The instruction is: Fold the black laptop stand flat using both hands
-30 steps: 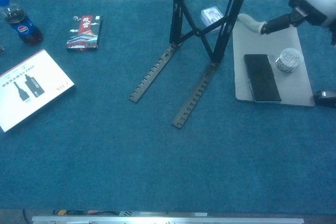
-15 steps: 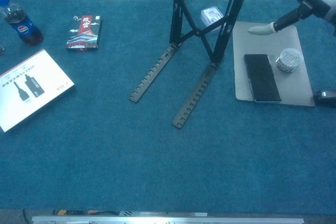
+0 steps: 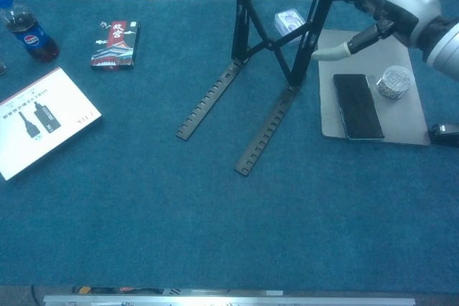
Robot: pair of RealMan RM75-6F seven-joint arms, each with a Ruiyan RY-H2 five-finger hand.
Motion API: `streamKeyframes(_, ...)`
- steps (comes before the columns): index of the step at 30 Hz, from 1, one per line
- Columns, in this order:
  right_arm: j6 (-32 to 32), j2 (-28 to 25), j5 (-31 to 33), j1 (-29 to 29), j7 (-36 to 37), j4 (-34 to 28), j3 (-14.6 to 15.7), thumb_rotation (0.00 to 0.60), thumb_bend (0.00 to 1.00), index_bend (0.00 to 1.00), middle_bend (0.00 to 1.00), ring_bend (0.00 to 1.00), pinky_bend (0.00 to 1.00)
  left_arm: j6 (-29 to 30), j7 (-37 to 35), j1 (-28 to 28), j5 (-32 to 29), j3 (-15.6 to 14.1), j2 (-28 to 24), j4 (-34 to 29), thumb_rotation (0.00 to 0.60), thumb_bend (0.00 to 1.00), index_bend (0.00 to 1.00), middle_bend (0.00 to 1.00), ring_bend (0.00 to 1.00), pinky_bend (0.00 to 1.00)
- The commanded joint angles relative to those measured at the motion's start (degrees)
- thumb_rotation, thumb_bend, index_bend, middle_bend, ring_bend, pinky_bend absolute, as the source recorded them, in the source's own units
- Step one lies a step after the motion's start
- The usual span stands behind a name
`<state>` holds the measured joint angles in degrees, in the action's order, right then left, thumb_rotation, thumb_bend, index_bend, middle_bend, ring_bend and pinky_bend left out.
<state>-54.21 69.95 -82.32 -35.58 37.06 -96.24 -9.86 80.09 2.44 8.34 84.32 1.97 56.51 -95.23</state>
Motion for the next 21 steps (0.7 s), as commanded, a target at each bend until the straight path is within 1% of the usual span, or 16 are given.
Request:
streamKeyframes(1,0.77,-1.06,-5.33,-0.65,6.87,-0.11,2.0,0.6,0.0,0.0,0.01,0.0,0.04,0.05,-0.08,-0.01,0.08,-0.01,0.04,0.06,0.6,0.25,0.24,0.25,0.16,0.16)
streamKeyframes(7,0.82,-3.27,-11.89,-2.06,14.83,-3.22,5.19,0.6,0.0,0.0,0.01,0.0,0.04,0.4,-0.21,-0.04,0.46,0.0,0.11,0.14,0.6,0.25,0.24,0.25,0.16,0.16)
streamKeyframes(12,1.1,-4.66,-16.45,-3.8,19.0,-5.51,7.92,0.6,0.0,0.0,0.01,0.0,0.04,0.62,-0.21,-0.15,0.64,-0.07,0.05,0.05,0.6,0.25,0.24,0.25,0.16,0.16)
streamKeyframes(16,-1.79,-5.5,-18.05,-4.0,18.95,-6.03,8.23,0.6,0.0,0.0,0.01,0.0,0.04,1.01,-0.28,-0.31,0.82,-0.07,-0.13,-0.04,0.6,0.25,0.24,0.25,0.16,0.16)
streamKeyframes(19,-2.41,-5.78,-17.11,-3.96,17.65,-5.83,8.14,0.6,0.0,0.0,0.01,0.0,0.04,1.0,-0.31,-0.34,0.85,-0.12,-0.17,-0.03,0.6,0.25,0.24,0.25,0.16,0.16)
streamKeyframes(21,-2.36,-5.66,-16.12,-3.79,15.54,-5.4,8.26,0.6,0.0,0.0,0.01,0.0,0.04,0.76,-0.36,-0.26,0.79,-0.14,-0.11,0.06,0.6,0.25,0.24,0.25,0.16,0.16)
